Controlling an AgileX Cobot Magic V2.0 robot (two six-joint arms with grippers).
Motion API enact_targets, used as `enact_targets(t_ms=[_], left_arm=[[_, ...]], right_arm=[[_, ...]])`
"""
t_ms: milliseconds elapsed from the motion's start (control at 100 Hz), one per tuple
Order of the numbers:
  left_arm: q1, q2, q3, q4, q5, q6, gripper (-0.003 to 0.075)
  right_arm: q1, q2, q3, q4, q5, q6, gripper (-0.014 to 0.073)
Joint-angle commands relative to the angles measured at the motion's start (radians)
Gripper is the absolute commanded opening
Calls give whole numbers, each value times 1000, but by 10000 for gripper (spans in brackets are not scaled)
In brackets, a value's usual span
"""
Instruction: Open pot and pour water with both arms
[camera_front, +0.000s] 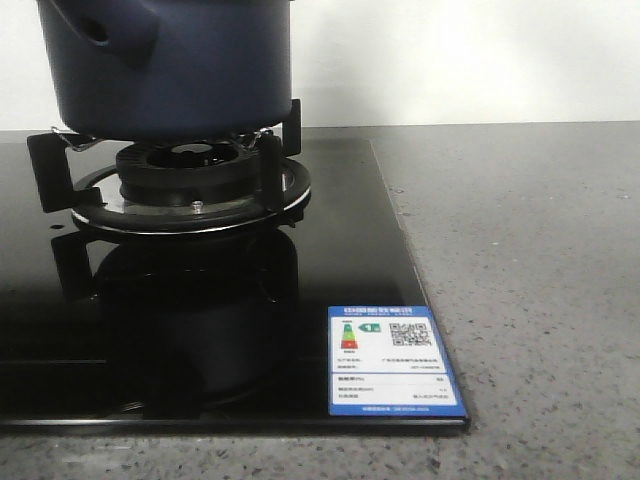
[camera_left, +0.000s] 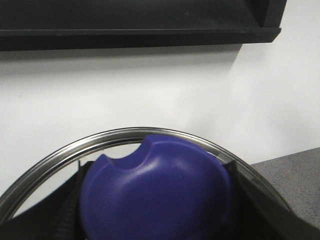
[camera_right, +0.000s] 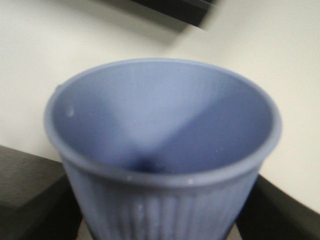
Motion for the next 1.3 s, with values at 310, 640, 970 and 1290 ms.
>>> enact_targets(t_ms=[310, 640, 970, 1290], left_arm=[[-12, -30, -37, -30, -104, -5, 326], [-12, -30, -37, -30, -104, -5, 326], [-12, -30, -37, -30, -104, -5, 326], [-12, -30, -37, -30, -104, -5, 326]], right_arm=[[-356, -301, 542, -555, -238, 802, 384], [-393, -184, 548, -555, -250, 832, 383], [-391, -90, 437, -555, -364, 841, 383], [-391, 27, 396, -555, -364, 839, 381]])
